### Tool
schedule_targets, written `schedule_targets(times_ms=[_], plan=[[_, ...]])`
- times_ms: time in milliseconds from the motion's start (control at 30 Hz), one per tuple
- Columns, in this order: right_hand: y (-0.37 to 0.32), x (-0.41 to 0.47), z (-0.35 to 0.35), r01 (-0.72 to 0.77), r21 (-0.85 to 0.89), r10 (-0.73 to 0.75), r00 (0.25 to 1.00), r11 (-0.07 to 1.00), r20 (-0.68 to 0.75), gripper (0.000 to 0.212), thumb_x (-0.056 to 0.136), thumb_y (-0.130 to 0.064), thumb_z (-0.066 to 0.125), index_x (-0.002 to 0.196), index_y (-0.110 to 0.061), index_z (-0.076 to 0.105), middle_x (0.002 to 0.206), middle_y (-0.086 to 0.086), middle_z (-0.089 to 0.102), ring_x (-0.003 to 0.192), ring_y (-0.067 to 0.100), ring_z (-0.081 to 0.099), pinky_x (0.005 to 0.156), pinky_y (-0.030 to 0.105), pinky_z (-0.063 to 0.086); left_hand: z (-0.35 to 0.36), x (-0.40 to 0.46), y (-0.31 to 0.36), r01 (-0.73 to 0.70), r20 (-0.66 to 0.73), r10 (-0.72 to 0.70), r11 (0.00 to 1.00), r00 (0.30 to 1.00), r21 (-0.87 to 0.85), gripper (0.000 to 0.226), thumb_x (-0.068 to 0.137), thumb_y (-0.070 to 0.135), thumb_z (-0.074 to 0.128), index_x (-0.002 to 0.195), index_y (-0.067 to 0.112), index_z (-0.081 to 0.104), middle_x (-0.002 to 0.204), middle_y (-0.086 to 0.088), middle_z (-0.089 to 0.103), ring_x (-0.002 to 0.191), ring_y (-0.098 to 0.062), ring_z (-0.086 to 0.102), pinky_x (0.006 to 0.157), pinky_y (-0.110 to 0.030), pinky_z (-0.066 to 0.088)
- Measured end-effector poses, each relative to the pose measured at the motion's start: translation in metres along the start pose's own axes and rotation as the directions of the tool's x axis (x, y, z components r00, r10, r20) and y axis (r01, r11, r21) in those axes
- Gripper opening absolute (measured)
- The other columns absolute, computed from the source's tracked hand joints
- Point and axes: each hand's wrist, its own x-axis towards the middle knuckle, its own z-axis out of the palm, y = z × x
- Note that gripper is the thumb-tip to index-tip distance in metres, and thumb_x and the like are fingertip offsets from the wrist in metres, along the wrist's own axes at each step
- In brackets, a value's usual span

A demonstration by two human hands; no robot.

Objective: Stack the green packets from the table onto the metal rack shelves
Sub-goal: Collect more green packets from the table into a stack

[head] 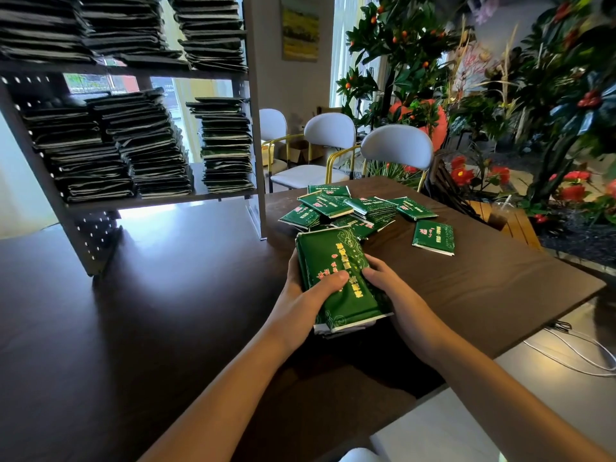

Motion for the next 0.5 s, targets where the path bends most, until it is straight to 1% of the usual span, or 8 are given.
schedule_targets(times_ms=[100, 200, 233, 267, 333, 367, 433, 500], plan=[[0.000, -0.003, 0.003, 0.014, 0.015, -0.014, 1.000, 1.000, 0.006, 0.055, 0.078, -0.043, 0.057, 0.132, -0.035, 0.055, 0.121, 0.005, 0.072, 0.107, 0.024, 0.071, 0.097, 0.041, 0.053, -0.002, -0.015, 0.000, -0.054, 0.050, 0.050, 0.995, 0.997, 0.080, 0.077, 0.077, 0.025, 0.082, 0.139, 0.040, 0.040, 0.098, 0.020, 0.076, 0.091, -0.009, 0.075, 0.082, -0.032, 0.058], [0.003, -0.006, 0.005, 0.019, 0.036, -0.021, 0.999, 0.999, 0.035, 0.064, 0.077, -0.046, 0.063, 0.139, -0.035, 0.049, 0.128, 0.005, 0.068, 0.113, 0.024, 0.068, 0.102, 0.044, 0.051, -0.010, -0.013, -0.010, -0.062, 0.063, 0.057, 0.995, 0.996, 0.080, 0.076, 0.072, 0.041, 0.085, 0.132, 0.062, 0.043, 0.120, 0.016, 0.070, 0.109, -0.015, 0.070, 0.093, -0.040, 0.055], [0.006, -0.006, 0.005, 0.023, 0.037, -0.025, 0.998, 0.999, 0.053, 0.071, 0.074, -0.049, 0.066, 0.141, -0.036, 0.047, 0.129, 0.004, 0.068, 0.114, 0.023, 0.068, 0.102, 0.044, 0.051, -0.009, 0.000, -0.013, -0.037, 0.037, 0.033, 0.995, 0.999, 0.093, 0.081, 0.076, 0.040, 0.083, 0.138, 0.061, 0.036, 0.130, 0.012, 0.066, 0.113, -0.016, 0.067, 0.095, -0.040, 0.053], [0.007, -0.008, 0.005, 0.024, 0.036, -0.026, 0.997, 0.999, 0.068, 0.076, 0.070, -0.052, 0.068, 0.142, -0.037, 0.046, 0.129, 0.003, 0.068, 0.115, 0.023, 0.068, 0.102, 0.044, 0.050, -0.009, 0.011, -0.019, 0.013, -0.003, -0.012, 0.993, 1.000, 0.115, 0.085, 0.083, 0.033, 0.078, 0.147, 0.050, 0.026, 0.139, 0.007, 0.059, 0.117, -0.015, 0.063, 0.096, -0.038, 0.050], [0.007, -0.009, 0.004, 0.022, 0.040, -0.026, 0.996, 0.999, 0.089, 0.077, 0.070, -0.051, 0.068, 0.143, -0.038, 0.045, 0.127, 0.001, 0.069, 0.115, 0.023, 0.068, 0.102, 0.044, 0.050, -0.013, 0.026, -0.028, 0.089, -0.072, -0.075, 0.971, 0.995, 0.221, 0.074, 0.095, 0.026, 0.066, 0.155, 0.032, 0.022, 0.146, 0.002, 0.048, 0.120, -0.018, 0.055, 0.098, -0.035, 0.046], [0.007, -0.009, 0.003, 0.020, 0.042, -0.023, 0.995, 0.999, 0.094, 0.074, 0.074, -0.048, 0.067, 0.143, -0.038, 0.044, 0.127, 0.001, 0.069, 0.115, 0.023, 0.067, 0.103, 0.044, 0.050, -0.013, 0.030, -0.032, 0.104, -0.060, -0.091, 0.957, 0.994, 0.271, 0.073, 0.094, 0.037, 0.066, 0.153, 0.033, 0.024, 0.147, 0.006, 0.049, 0.122, -0.019, 0.057, 0.098, -0.037, 0.048], [0.007, -0.009, 0.001, 0.011, 0.040, -0.015, 0.995, 0.999, 0.098, 0.067, 0.082, -0.042, 0.062, 0.146, -0.037, 0.042, 0.128, 0.001, 0.069, 0.115, 0.023, 0.068, 0.101, 0.043, 0.051, -0.017, 0.037, -0.044, 0.119, -0.017, -0.119, 0.948, 0.993, 0.294, 0.078, 0.082, 0.055, 0.074, 0.145, 0.050, 0.030, 0.142, 0.013, 0.054, 0.121, -0.019, 0.062, 0.096, -0.042, 0.053], [0.007, -0.008, 0.001, -0.001, 0.042, -0.003, 0.995, 0.999, 0.096, 0.066, 0.083, -0.040, 0.060, 0.147, -0.035, 0.042, 0.127, 0.001, 0.070, 0.114, 0.023, 0.068, 0.097, 0.040, 0.052, -0.033, 0.034, -0.048, 0.117, 0.010, -0.129, 0.928, 0.992, 0.354, 0.071, 0.093, 0.050, 0.062, 0.153, 0.030, 0.029, 0.152, 0.001, 0.047, 0.133, -0.026, 0.052, 0.107, -0.044, 0.045]])
